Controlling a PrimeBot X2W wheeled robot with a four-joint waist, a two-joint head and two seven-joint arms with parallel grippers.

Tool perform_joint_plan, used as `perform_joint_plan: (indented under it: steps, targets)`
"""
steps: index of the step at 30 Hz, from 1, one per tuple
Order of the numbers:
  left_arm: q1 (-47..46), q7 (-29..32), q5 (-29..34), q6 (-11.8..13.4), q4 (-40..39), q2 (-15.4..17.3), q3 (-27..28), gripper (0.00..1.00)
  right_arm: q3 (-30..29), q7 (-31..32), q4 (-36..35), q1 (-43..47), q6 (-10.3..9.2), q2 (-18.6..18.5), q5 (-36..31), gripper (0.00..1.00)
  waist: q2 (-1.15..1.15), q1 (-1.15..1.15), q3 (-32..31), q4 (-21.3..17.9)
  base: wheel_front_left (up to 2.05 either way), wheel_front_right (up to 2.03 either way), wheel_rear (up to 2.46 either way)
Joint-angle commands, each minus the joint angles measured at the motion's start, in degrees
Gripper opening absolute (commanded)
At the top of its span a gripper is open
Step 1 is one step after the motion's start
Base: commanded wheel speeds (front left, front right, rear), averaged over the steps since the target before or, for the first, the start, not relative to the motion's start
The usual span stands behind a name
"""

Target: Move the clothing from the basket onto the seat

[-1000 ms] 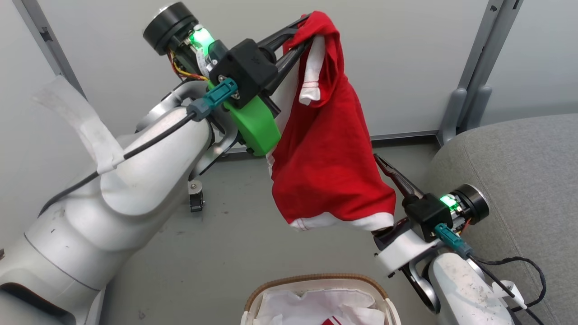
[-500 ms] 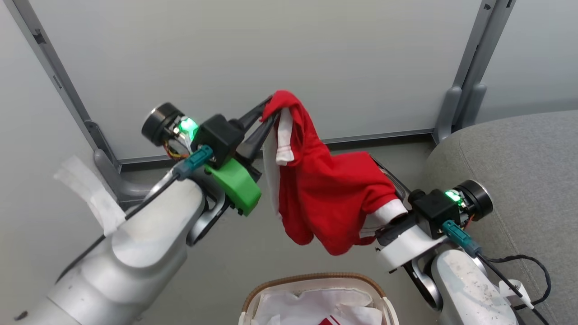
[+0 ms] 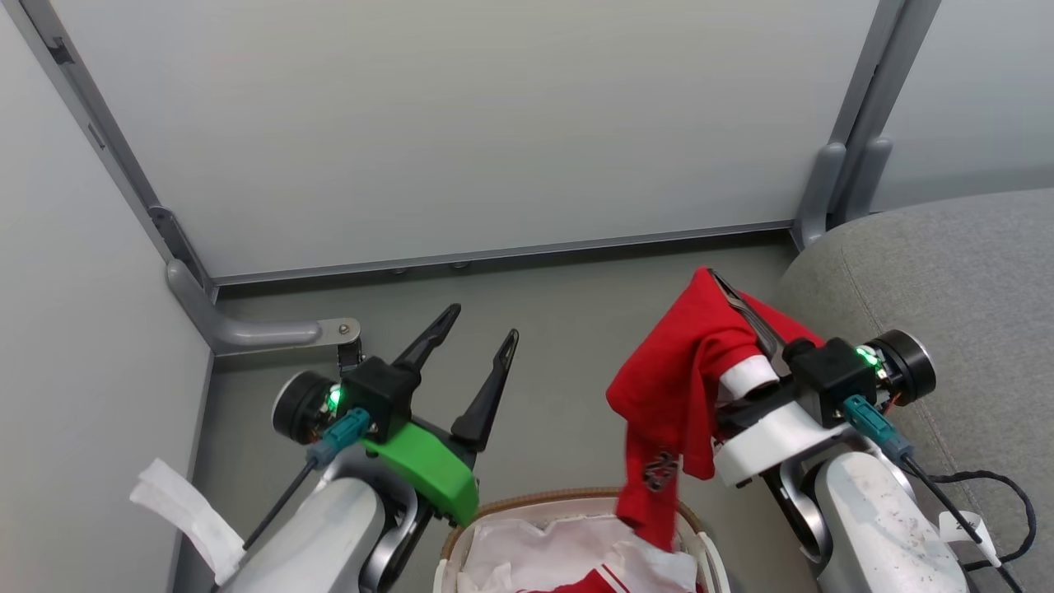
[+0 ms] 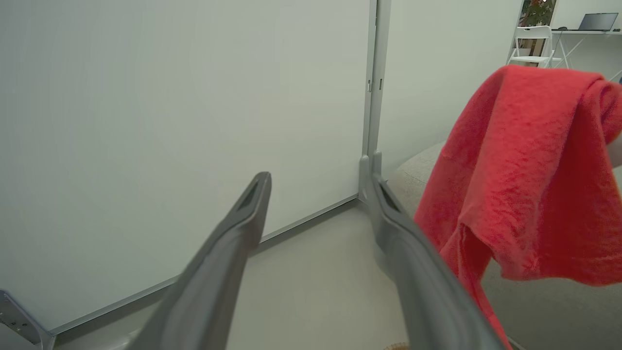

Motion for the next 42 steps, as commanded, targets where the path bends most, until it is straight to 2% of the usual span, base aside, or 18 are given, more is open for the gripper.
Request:
perform_joint_plan:
  steps: [1,10,21,26,34,42]
  targets:
    - [2.1,-0.2,0.9,-0.5,-0.3,-0.5,0.9,1.00,-0.6,-0.1,-0.3,0.8,-0.06,-0.2,-0.6,0.00,0.00,0.00,0.2,0.0,0.00,0.00,0.00]
    - [11.3,-0.1,5.9,-2.6,-1.5,-3.0,6.6,1.00,-3.4,-0.1,0.2,2.0,-0.06,-0.2,-1.0,0.00,0.00,0.00,0.5,-0.1,0.00,0.00,0.00]
    - [15.1,-0.1,10.0,-4.4,-1.9,-7.1,11.4,1.00,-5.2,-0.1,0.5,2.3,-0.06,-0.2,-1.2,0.00,0.00,0.00,1.1,-1.2,0.00,0.00,0.00]
    - [16.5,-0.1,11.4,-4.9,-2.2,-8.6,12.8,1.00,-5.7,-0.1,0.6,2.5,-0.06,-0.2,-1.8,0.00,0.00,0.00,2.3,-5.7,0.00,0.00,0.00]
    - [16.2,-0.1,13.4,-5.5,-3.0,-10.2,14.0,1.00,-6.8,-0.1,0.5,2.6,-0.07,-0.2,-2.0,0.00,0.00,0.00,5.4,-17.3,0.00,0.00,0.00]
    - [14.7,-0.1,14.6,-5.4,-3.0,-10.5,13.0,1.00,-7.6,-0.1,0.3,1.9,-0.06,-0.2,-1.2,0.00,0.00,0.00,8.2,-24.6,0.00,0.00,0.00]
